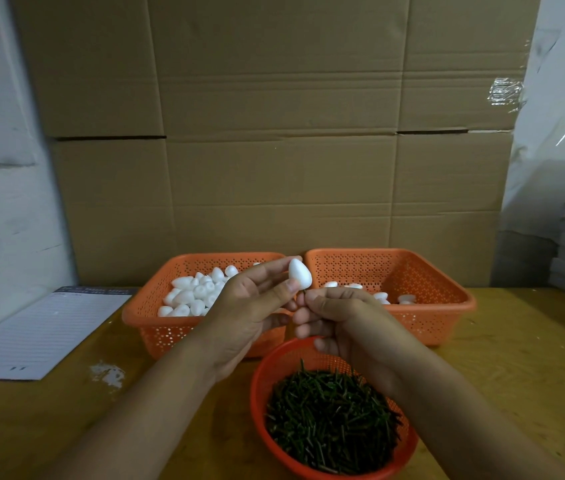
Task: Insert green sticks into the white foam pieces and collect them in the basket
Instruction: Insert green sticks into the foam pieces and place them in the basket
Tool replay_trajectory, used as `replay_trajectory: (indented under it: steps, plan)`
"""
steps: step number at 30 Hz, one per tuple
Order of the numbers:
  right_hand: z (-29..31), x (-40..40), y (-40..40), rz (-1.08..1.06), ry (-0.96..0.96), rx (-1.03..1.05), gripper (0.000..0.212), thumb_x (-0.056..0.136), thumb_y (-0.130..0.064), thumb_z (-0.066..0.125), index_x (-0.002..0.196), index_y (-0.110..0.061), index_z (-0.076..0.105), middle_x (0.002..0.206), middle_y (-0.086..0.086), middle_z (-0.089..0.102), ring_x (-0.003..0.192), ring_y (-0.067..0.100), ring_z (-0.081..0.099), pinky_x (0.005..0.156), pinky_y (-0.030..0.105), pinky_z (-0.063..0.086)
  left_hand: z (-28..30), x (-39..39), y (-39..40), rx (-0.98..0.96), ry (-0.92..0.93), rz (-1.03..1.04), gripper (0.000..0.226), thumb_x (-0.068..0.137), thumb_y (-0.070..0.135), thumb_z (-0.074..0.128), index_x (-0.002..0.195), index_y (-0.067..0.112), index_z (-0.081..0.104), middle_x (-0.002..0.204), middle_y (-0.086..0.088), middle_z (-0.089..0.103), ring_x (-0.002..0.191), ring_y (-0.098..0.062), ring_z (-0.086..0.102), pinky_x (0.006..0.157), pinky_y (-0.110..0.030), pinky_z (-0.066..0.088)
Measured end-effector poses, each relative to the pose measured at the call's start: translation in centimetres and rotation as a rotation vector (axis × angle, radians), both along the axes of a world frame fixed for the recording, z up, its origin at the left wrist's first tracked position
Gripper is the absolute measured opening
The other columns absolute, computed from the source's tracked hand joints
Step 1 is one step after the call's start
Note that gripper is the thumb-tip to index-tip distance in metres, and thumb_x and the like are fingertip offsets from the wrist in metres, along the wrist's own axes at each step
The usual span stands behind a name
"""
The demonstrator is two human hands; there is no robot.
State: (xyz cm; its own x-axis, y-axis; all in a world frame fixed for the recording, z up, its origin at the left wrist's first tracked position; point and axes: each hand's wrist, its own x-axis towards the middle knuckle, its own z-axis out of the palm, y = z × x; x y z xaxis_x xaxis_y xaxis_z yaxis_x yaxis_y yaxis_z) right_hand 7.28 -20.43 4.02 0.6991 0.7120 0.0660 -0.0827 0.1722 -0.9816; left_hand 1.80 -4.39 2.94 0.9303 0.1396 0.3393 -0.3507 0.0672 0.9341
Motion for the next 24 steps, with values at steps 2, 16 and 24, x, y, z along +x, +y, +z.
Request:
replay_trajectory:
  steps: [2, 16, 24]
  plan:
    - [0.0, 0.0, 0.0, 0.003, 0.008, 0.015, 0.024, 0.099, -0.015, 0.056, 0.082, -0.015, 0.072, 0.077, 0.004, 0.072, 0.063, 0.010, 0.068, 0.049, 0.017, 0.049, 0.0, 0.1, 0.0, -0.006, -0.012, -0.001, 0.032, 0.085, 0.026, 0.070, 0.116, 0.023, 0.073, 0.089, -0.002, 0.069, 0.083, -0.011, 0.062, 0.081, -0.030, 0.055]
    - [-0.5, 0.3, 0.3, -0.007, 0.005, 0.058, 0.018, 0.099, -0.017, 0.057, 0.088, -0.015, 0.072, 0.081, 0.003, 0.072, 0.063, 0.008, 0.066, 0.050, 0.017, 0.047, 0.3, -0.1, -0.1, -0.011, -0.016, 0.024, 0.041, 0.083, 0.027, 0.070, 0.123, 0.018, 0.068, 0.097, -0.004, 0.070, 0.088, -0.016, 0.060, 0.083, -0.033, 0.054]
    - [-0.4, 1.4, -0.3, -0.085, 0.104, 0.180, 0.024, 0.080, -0.024, 0.068, 0.102, -0.014, 0.072, 0.079, 0.001, 0.072, 0.058, 0.005, 0.065, 0.043, 0.014, 0.045, 0.9, 0.2, 1.0, -0.376, 0.024, 0.199, 0.029, 0.101, 0.028, 0.051, 0.126, 0.020, 0.063, 0.104, -0.002, 0.068, 0.068, -0.010, 0.065, 0.055, -0.024, 0.051]
